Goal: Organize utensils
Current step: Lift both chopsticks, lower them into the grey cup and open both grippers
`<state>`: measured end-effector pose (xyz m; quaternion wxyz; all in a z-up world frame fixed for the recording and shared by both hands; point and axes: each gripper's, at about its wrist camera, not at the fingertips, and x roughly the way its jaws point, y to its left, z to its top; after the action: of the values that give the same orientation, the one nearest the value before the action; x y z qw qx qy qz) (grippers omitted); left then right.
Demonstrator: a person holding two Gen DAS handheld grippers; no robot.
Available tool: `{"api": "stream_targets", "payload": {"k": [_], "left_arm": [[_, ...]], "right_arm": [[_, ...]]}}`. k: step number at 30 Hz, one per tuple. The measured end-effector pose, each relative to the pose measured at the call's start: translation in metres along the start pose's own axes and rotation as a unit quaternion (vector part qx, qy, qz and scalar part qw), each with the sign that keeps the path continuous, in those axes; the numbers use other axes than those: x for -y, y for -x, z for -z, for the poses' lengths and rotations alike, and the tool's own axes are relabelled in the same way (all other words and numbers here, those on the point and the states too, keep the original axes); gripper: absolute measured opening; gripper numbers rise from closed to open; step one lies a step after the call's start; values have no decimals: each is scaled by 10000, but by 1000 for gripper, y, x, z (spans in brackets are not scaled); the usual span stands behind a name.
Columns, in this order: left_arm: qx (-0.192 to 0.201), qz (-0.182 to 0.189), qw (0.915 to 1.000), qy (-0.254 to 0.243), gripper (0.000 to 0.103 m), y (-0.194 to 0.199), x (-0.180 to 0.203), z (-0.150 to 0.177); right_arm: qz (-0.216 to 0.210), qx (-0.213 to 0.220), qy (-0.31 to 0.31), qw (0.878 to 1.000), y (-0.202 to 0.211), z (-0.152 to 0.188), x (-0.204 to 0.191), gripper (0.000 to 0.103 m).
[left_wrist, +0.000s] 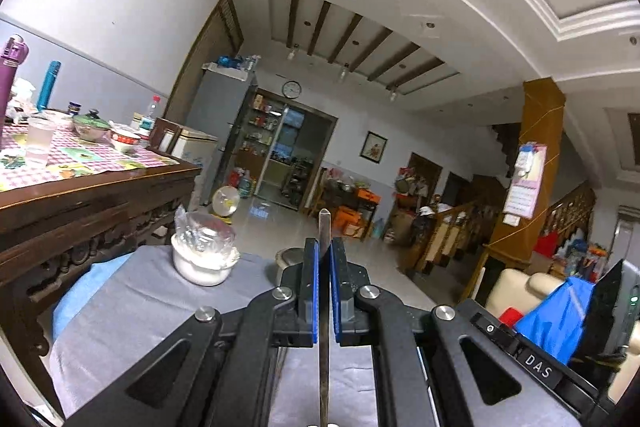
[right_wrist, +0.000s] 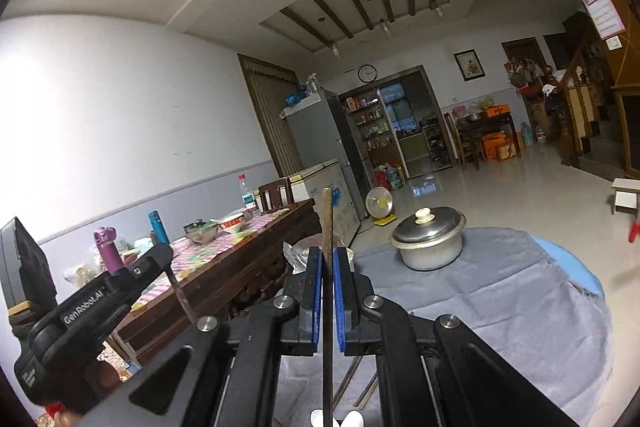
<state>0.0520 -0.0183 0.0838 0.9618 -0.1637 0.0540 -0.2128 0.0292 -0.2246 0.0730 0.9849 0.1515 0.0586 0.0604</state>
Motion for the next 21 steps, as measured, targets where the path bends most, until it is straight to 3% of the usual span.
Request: {"api": "stream_targets", "payload": {"k": [7, 21], "left_arm": [[-271, -244, 9993, 50, 5, -6, -10, 22], [-910, -87, 9955, -260, 5, 11, -5, 54]], "right_arm": [[118, -323, 117, 9993, -6, 26, 2, 6], [-36, -1037, 239, 9943, 7, 61, 4, 7]]}}
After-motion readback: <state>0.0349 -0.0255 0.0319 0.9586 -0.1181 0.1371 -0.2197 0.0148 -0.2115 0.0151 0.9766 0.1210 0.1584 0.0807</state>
